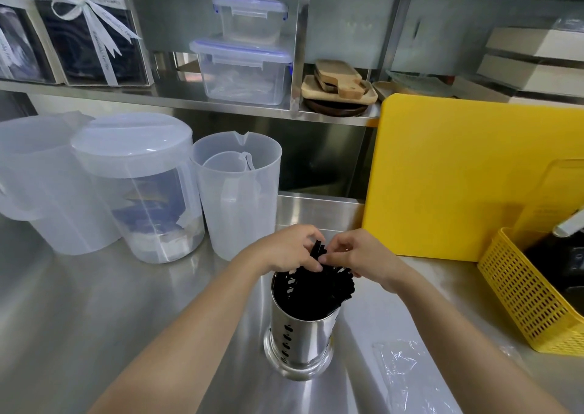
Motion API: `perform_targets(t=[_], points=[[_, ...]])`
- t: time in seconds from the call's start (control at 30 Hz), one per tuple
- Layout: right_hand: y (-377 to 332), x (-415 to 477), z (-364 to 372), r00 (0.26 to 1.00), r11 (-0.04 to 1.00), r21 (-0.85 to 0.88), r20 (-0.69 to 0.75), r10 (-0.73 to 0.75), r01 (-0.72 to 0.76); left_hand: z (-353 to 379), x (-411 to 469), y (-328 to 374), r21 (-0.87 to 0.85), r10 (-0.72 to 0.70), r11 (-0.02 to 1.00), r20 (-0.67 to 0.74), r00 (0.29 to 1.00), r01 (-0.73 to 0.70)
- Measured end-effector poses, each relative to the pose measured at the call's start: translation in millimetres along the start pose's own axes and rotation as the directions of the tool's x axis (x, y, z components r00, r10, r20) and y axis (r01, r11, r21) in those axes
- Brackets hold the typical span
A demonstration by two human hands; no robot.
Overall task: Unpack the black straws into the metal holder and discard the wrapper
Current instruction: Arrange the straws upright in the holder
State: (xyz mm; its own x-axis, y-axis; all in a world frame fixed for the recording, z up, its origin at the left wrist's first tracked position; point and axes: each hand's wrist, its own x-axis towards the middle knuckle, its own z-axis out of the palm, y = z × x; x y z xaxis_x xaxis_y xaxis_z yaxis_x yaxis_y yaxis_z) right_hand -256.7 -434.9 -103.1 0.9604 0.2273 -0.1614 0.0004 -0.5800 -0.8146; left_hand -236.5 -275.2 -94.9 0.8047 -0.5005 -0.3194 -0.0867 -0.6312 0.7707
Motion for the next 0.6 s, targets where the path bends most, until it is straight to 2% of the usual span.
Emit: perform_targets(t=[0.33,0.47,0.6], points=[[0.1,-0.1,-5.0,0.993,0.995,-0.028,-0.071,-0.093,0.092,0.4,0.3,1.6,-0.038,0.045,0.998,-0.057,0.997,-0.047],[-15.5,-2.7,-18.1,0.984,0.99,0.002,-0.112,-0.139,0.141,-1.5,-3.8,9.5,-0.039,0.136,0.989,-0.112,0.984,-0.141],[-33.9,-6.0,-29.8,0.973,0.98,-0.046,-0.115,-0.199,0.195,-5.8,-6.2,18.3,-0.087,0.233,0.964,-0.173,0.957,-0.251]])
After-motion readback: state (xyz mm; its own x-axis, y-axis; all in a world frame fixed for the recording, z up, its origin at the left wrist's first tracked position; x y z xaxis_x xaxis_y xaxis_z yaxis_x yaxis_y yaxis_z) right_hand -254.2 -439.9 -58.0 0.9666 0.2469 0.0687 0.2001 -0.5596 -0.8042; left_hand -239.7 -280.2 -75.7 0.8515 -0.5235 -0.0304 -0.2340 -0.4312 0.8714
